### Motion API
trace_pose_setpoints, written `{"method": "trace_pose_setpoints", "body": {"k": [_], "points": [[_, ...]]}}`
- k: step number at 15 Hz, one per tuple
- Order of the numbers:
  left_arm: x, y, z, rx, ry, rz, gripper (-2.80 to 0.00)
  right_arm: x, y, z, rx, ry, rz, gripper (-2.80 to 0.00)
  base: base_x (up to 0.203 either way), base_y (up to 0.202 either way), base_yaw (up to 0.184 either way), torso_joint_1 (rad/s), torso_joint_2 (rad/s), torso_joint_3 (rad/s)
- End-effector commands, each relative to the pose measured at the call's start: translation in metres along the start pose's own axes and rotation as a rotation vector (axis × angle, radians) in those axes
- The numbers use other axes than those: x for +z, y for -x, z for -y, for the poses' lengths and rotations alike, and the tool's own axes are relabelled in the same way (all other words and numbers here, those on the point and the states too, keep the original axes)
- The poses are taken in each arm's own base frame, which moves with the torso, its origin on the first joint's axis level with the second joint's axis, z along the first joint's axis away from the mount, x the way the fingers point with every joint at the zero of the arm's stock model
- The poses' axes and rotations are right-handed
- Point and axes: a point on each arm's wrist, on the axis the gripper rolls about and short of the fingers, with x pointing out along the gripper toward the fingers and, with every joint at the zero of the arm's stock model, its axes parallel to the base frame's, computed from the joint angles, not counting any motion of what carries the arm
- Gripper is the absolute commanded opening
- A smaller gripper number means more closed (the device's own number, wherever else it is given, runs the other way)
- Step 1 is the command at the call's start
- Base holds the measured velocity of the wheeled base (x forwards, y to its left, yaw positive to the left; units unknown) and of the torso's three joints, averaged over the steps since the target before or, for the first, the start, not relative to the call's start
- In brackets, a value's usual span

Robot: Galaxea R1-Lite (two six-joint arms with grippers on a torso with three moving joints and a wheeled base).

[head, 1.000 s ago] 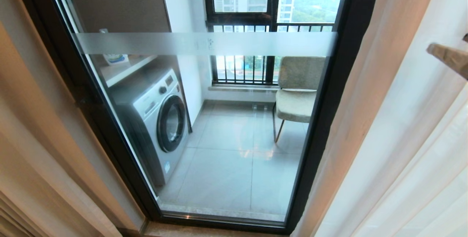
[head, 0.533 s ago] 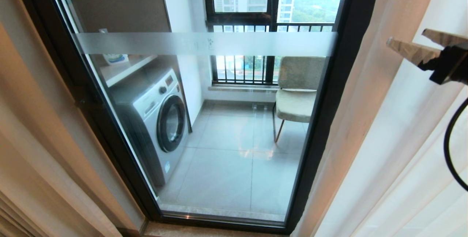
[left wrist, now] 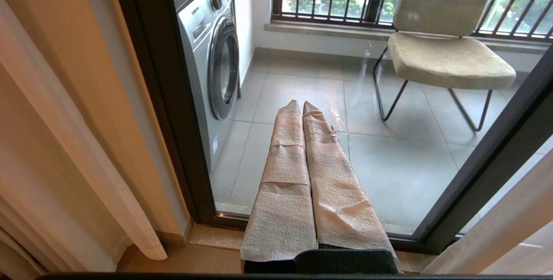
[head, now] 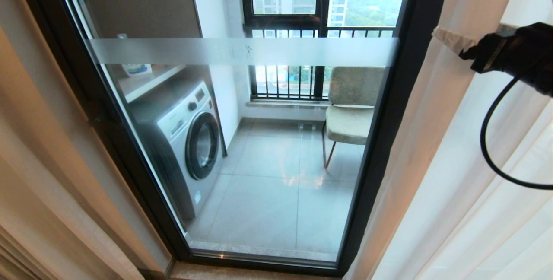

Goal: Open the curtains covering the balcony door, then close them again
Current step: Pull the inner curtains open on both sides

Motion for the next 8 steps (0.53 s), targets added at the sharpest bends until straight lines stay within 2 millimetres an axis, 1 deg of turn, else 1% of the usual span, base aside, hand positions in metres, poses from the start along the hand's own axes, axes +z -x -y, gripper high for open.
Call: {"method": "trace_pose_setpoints", "body": {"k": [1, 5, 8], "points": [[0.000, 0.000, 0.000, 0.002, 0.001, 0.000, -2.80, -0.010, -0.020, 0.004, 0.000, -0.002, -0.010, 0.00, 0.000, 0.000, 0.000, 0.000, 0.00, 0.000], [0.000, 0.000, 0.000, 0.000, 0.001, 0.000, -2.80, -0.013, -0.036, 0.007, 0.001, 0.002, 0.000, 0.00, 0.000, 0.000, 0.000, 0.000, 0.00, 0.000], [0.000, 0.000, 0.000, 0.000, 0.001, 0.000, -2.80, -0.016, -0.041, 0.008, -0.002, 0.006, 0.000, 0.00, 0.000, 0.000, 0.000, 0.000, 0.00, 0.000]]}}
